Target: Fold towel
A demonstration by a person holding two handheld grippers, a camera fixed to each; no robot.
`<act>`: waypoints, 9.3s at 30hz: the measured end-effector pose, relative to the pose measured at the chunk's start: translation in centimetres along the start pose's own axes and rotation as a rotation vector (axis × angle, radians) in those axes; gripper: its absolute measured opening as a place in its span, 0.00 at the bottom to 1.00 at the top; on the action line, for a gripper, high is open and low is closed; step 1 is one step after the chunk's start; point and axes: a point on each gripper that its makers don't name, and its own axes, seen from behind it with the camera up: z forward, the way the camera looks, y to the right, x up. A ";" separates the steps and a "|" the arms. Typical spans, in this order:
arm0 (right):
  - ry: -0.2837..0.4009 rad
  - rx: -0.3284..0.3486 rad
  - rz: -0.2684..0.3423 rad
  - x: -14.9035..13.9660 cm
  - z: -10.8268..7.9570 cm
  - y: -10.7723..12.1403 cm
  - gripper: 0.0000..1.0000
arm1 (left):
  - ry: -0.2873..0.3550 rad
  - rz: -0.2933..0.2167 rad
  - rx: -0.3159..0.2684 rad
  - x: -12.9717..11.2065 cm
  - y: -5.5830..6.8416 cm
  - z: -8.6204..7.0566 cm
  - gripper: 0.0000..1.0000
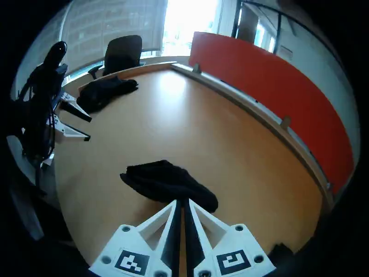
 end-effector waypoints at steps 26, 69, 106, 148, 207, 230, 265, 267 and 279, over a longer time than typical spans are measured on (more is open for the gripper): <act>0.078 -0.125 0.040 3.6 -4.8 8.0 0.04 | 0.023 0.011 -0.001 1.6 0.4 -0.1 0.95; -0.049 -0.329 0.132 -5.5 -12.0 25.4 0.04 | 0.016 0.015 0.008 2.6 1.3 0.8 0.95; -0.134 -0.386 0.191 -10.6 -12.5 31.3 0.04 | 0.006 0.027 0.018 3.5 2.1 1.3 0.95; -0.367 -0.443 0.417 -29.7 -18.9 25.5 0.04 | 0.009 0.064 0.009 3.6 2.4 0.6 0.95; -0.404 -0.496 0.657 -36.4 -18.2 23.9 0.63 | 0.010 0.080 0.030 4.0 2.0 0.3 0.95; -0.300 -0.511 0.718 -34.5 -18.2 22.6 1.00 | 0.028 0.074 0.028 4.3 1.9 -0.2 0.95; 0.116 -0.768 0.775 -24.4 -20.7 24.8 1.00 | 0.172 -0.081 0.091 8.3 -0.5 -1.2 0.95; 0.149 -0.776 0.765 -23.4 -21.0 24.9 1.00 | 0.190 -0.086 0.098 9.0 -0.7 -1.3 0.95; 0.317 -0.838 0.697 -18.9 -23.4 25.6 1.00 | 0.328 -0.110 0.111 13.0 -1.2 -2.1 0.95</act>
